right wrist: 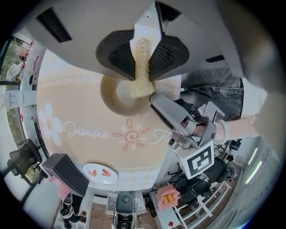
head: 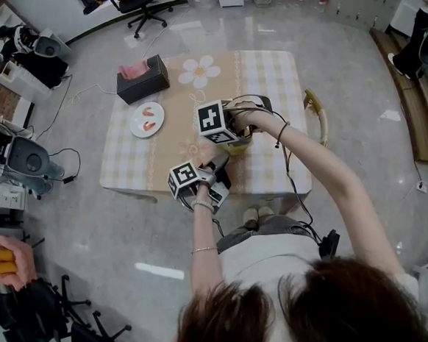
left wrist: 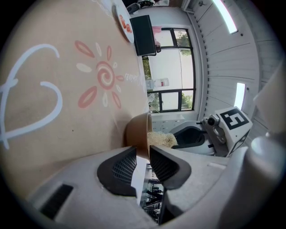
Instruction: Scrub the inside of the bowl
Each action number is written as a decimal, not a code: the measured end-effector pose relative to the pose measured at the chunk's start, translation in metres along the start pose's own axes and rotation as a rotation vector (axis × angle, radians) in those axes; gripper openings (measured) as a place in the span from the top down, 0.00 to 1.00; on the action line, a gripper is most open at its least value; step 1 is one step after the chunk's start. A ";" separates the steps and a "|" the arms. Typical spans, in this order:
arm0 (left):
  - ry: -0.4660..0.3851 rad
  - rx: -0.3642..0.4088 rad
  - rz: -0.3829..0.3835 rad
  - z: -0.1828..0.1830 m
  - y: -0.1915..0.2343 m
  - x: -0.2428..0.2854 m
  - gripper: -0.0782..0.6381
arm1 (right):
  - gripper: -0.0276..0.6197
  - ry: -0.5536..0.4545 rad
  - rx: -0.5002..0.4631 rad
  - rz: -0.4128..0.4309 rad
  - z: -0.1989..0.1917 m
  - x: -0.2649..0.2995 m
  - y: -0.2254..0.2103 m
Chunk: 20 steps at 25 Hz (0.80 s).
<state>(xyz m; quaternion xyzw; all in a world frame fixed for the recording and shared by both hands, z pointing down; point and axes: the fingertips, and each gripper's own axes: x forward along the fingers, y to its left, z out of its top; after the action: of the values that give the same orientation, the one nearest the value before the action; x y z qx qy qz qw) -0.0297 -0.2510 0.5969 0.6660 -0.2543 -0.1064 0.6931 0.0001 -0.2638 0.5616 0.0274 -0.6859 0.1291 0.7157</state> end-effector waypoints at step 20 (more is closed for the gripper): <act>-0.046 0.295 0.099 -0.001 -0.017 -0.019 0.84 | 0.83 -0.595 0.122 0.124 -0.010 -0.037 0.012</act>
<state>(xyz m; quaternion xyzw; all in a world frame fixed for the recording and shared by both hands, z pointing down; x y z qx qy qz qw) -0.0415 -0.2424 0.5759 0.7446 -0.3153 -0.0489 0.5863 0.0064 -0.2553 0.5223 0.0650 -0.8566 0.1999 0.4711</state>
